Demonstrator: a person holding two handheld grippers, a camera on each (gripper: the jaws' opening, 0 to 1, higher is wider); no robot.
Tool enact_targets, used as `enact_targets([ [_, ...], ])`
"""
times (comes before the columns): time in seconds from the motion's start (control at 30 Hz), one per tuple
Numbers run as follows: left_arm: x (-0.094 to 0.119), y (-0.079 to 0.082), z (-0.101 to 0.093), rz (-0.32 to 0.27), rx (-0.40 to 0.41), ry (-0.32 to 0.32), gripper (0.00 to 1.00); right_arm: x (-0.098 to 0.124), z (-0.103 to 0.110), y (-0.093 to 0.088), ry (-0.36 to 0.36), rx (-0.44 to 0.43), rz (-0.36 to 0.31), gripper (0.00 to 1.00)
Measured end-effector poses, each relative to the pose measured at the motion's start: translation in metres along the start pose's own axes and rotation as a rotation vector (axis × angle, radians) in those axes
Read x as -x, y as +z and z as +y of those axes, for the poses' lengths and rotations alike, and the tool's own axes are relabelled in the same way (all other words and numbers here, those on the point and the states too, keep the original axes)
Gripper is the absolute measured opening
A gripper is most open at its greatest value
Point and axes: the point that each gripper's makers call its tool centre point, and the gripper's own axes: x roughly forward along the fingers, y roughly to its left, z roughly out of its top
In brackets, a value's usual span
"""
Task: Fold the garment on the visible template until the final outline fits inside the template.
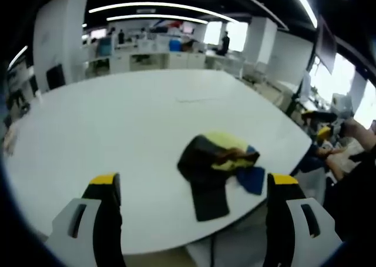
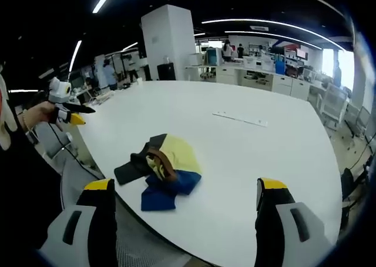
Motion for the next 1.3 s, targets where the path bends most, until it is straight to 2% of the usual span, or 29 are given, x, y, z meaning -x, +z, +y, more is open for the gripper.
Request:
enact_targets([
  [0.97,-0.0025,-0.0005,-0.0027,0.012,-0.014,-0.011,0.99,-0.0024,0.0024,-0.0052,0.012,0.008,0.013,1.00],
  [1.1,-0.0039,-0.0012,-0.0032,0.022,-0.025,-0.017,0.99,-0.0033,0.0030,-0.0064,0.016,0.007,0.018,0.93],
  [1.3,-0.0092,-0.0038,-0.0047,0.041,-0.047,-0.027,0.99,-0.0042,0.0048,-0.0058,0.025,0.010,0.004,0.91],
])
